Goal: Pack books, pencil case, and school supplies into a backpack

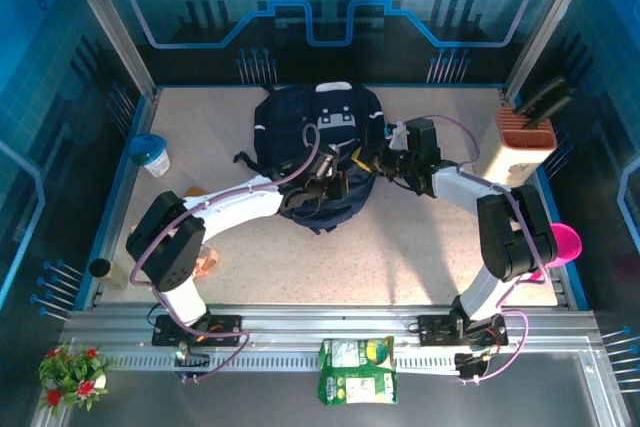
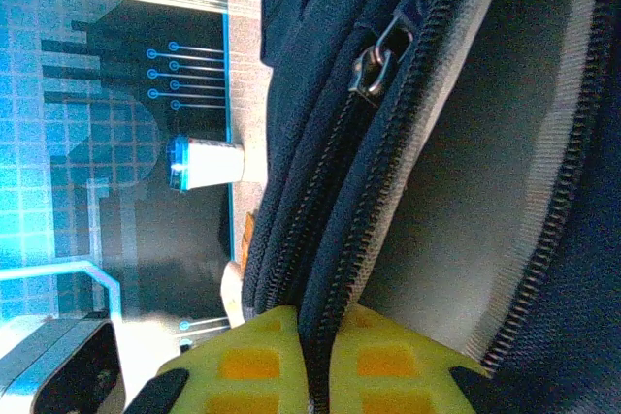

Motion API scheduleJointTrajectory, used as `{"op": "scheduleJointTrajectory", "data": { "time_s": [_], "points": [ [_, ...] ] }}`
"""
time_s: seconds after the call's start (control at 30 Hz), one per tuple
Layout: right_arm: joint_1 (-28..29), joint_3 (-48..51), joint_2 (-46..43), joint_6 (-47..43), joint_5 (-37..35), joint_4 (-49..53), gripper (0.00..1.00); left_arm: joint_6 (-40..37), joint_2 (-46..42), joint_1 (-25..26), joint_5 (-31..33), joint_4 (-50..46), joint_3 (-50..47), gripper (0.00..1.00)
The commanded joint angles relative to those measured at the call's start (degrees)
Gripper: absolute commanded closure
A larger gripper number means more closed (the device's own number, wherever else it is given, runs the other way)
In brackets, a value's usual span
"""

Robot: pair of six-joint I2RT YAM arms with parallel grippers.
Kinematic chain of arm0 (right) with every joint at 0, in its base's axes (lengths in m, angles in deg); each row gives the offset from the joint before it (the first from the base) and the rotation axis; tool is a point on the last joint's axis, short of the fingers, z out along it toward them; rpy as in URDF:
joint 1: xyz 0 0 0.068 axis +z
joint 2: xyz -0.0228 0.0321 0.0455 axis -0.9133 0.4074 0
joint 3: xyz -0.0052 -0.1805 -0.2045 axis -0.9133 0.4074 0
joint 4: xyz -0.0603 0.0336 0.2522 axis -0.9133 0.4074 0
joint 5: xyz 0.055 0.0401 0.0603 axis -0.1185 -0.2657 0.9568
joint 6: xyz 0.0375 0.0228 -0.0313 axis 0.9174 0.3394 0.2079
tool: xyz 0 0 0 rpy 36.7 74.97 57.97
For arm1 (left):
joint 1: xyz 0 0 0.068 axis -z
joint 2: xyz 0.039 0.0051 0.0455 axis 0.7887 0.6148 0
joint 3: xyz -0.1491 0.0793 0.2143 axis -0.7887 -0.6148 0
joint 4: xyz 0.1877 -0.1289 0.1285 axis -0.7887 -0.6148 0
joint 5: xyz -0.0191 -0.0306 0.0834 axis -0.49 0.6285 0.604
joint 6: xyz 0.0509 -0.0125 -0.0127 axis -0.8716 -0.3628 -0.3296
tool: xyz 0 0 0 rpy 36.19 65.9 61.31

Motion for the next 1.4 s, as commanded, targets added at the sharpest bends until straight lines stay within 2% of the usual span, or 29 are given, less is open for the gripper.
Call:
{"op": "scheduleJointTrajectory", "data": {
  "time_s": [0.0, 0.07, 0.2, 0.3, 0.4, 0.57, 0.77, 1.0, 1.23, 1.37],
  "points": [
    [-2.93, 0.87, -3.04, -0.77, -1.49, -3.66, 0.95, -5.01, -4.84, -1.23, 2.82, -5.38, -3.32, 1.0],
    [-4.03, 1.64, -3.36, -0.52, -1.98, -4.51, 0.96, -4.89, -7.31, -2.75, 3.58, -6.15, -6.97, 1.0],
    [-5.64, 3.14, -3.68, 0.75, -2.05, -7.07, 0.96, -3.59, -12.28, -6.65, 1.84, -1.86, -15.36, 1.0],
    [-5.96, 3.37, -3.44, 1.6, -1.5, -8.15, 0.95, -5.63, -14.23, -8.36, 0.49, 0.3, -17.8, 1.0],
    [-5.38, 3.37, -3.54, 2.71, -1.45, -8.51, 0.87, -8.77, -13.92, -8.35, -0.83, 0.64, -16.14, 1.0],
    [-3.0, 7.04, -6.28, 6.08, -3.7, -8.42, 0.68, -12.6, -11.6, -5.51, -2.91, 1.01, -10.57, 1.0],
    [0.56, 9.89, -8.95, 12.47, -7.5, -8.68, 0.62, -14.67, -8.1, -1.12, -3.64, 1.72, -4.28, 1.0],
    [1.93, 10.98, -8.61, 17.31, -8.9, -11.71, 0.65, -15.35, -3.48, 1.39, -6.09, 2.17, 0.53, 1.0],
    [0.6, 10.47, -9.47, 14.78, -9.3, -10.42, 0.88, -18.89, -4.22, 1.23, -3.05, -1.17, -0.36, 1.0],
    [-2.04, 9.82, -11.0, 12.91, -8.81, -8.92, 0.93, -21.58, -6.7, -0.72, -5.27, -2.77, -4.18, 1.0]
  ]
}}
